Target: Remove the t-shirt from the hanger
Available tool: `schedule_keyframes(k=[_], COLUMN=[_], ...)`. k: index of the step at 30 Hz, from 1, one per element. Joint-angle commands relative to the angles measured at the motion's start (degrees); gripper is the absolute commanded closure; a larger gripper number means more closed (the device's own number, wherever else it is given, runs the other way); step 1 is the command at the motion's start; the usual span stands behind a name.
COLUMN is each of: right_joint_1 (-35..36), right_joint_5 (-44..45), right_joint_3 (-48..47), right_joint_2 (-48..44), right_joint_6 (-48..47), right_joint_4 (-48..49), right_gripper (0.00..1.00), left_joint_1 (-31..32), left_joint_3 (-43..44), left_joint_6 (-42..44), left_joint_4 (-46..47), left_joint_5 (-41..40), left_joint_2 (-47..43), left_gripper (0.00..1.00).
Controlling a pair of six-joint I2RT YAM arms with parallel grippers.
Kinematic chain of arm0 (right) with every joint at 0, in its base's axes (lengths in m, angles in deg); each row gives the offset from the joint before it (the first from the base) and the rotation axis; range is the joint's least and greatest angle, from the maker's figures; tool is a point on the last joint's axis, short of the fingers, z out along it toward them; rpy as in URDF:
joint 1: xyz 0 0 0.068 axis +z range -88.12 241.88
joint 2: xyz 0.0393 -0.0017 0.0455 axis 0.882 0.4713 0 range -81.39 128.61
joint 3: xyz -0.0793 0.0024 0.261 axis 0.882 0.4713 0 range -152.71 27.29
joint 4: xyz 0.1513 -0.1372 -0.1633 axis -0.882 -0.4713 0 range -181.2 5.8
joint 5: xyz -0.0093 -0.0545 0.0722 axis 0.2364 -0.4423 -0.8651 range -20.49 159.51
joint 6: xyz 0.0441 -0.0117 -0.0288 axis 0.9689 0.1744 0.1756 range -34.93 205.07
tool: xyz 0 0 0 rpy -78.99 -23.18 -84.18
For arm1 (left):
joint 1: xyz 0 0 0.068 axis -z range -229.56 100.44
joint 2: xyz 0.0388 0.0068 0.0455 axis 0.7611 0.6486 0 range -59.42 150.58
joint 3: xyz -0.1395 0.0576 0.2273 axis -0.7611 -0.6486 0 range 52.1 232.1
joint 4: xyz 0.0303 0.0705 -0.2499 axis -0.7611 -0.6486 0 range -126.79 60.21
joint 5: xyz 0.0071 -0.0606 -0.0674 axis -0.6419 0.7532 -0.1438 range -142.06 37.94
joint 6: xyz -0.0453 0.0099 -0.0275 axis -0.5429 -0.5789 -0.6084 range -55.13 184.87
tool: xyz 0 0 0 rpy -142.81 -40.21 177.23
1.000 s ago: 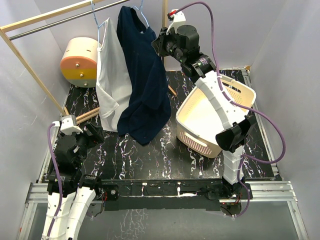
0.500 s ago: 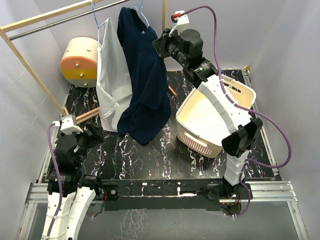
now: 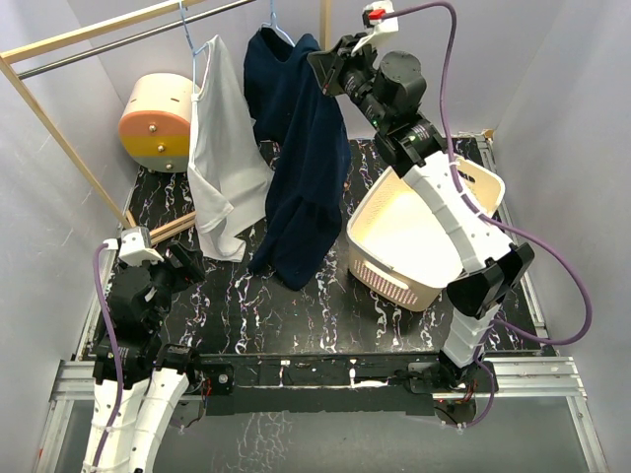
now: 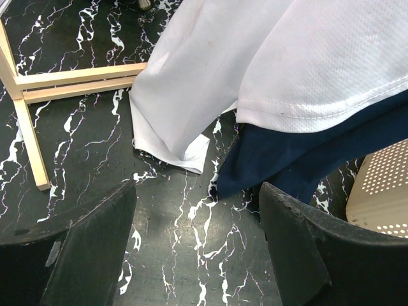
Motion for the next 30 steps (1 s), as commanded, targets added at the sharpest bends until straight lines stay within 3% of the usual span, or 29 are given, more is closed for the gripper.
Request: schedule_keyframes(k=[1, 6, 11, 14, 21, 27, 30], right_joint_1=[-0.2, -0.2, -0.2, -0.2, -0.2, 0.0, 0.1], right_joint_5=[0.0, -2.0, -1.5, -1.6, -0.7, -1.1, 1.0], right_joint_3=[-1.5, -9.9, -16.7, -16.5, -18.3, -18.4, -18.5], right_joint_2=[-5.8, -0.4, 5.4, 6.4, 9.7, 12.1, 12.8], right_joint_6=[0.5, -1.6, -3.4, -4.2, -5.4, -5.4, -5.5], right_joint_4=[6.6, -4.7, -16.1, -18.0, -19.6, -19.8, -19.7], right_gripper=[0.92, 0.90, 0.52, 0.43, 0.43, 0.50, 0.72], left_joint_1=[0.3, 0.2, 0.2, 0.2, 0.3, 0.2, 0.2], left_joint_3=[-0.2, -0.3, -0.3, -0.3, -0.4, -0.4, -0.4], left_joint_6=[0.1, 0.3, 0.3, 0.3, 0.3, 0.2, 0.2], left_joint_4=[0.2, 0.4, 0.4, 0.5, 0.4, 0.3, 0.4], left_joint_5=[0.3, 0.5, 0.5, 0.6, 0.6, 0.6, 0.6], left_joint_2=[-0.5, -0.1, -0.2, 0.1, 0.3, 0.3, 0.4], left_gripper=[0.25, 0.25, 0.25, 0.25, 0.25, 0.25, 0.24])
